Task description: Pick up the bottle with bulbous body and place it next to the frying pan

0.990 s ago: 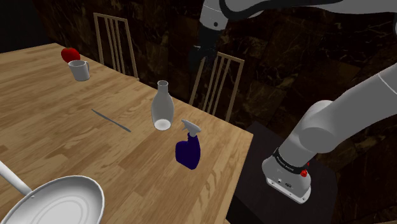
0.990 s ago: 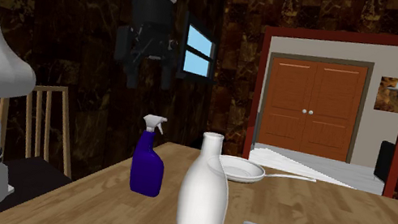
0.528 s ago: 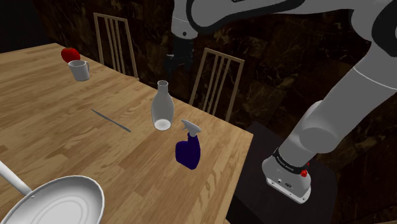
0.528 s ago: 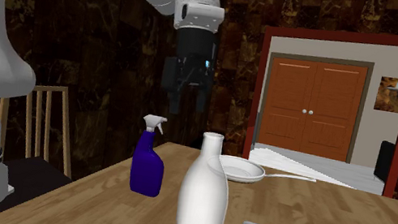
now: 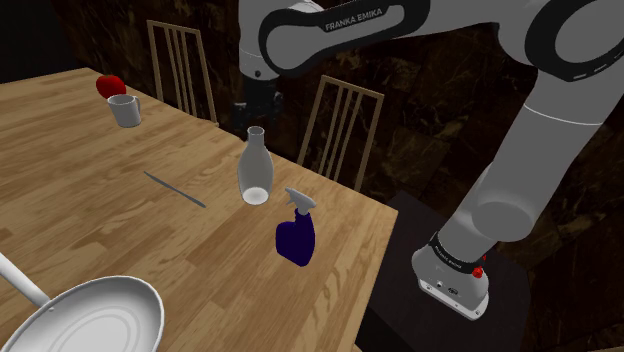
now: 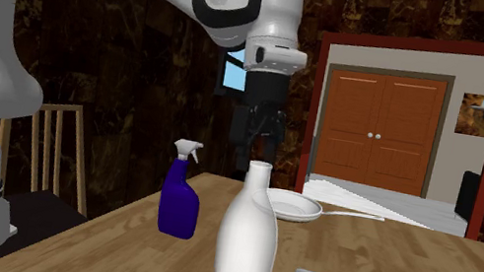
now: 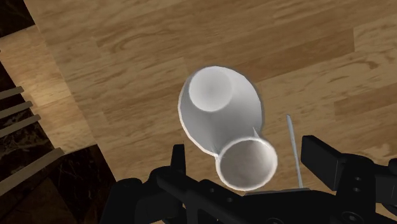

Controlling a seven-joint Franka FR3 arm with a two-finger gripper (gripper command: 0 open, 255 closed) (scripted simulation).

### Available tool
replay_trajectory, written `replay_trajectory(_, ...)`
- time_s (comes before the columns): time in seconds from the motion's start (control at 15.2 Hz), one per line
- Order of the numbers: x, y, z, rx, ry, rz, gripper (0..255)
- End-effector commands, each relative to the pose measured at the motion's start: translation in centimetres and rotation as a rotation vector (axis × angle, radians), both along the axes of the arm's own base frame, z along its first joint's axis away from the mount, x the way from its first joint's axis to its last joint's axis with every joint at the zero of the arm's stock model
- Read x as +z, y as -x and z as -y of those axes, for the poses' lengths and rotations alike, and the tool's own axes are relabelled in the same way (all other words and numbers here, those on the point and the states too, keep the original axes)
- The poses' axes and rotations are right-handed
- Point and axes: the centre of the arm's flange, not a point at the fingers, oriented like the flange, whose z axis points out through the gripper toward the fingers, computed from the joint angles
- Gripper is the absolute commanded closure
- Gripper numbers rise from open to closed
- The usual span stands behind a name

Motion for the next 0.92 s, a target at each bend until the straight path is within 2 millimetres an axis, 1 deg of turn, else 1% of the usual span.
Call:
replay_trajectory(0.0,-1.1,-0.1,-0.1,0.000,0.000,0.000,0)
replay_trajectory(0.2,-2.4,-0.1,-0.1,0.000,0.000,0.000,0)
replay_trajectory(0.66,-2.4,-0.1,-0.1,0.000,0.000,0.000,0)
replay_trajectory(0.73,-2.4,-0.1,-0.1,0.000,0.000,0.000,255)
replay_trajectory(0.86,-2.4,-0.1,-0.1,0.000,0.000,0.000,255)
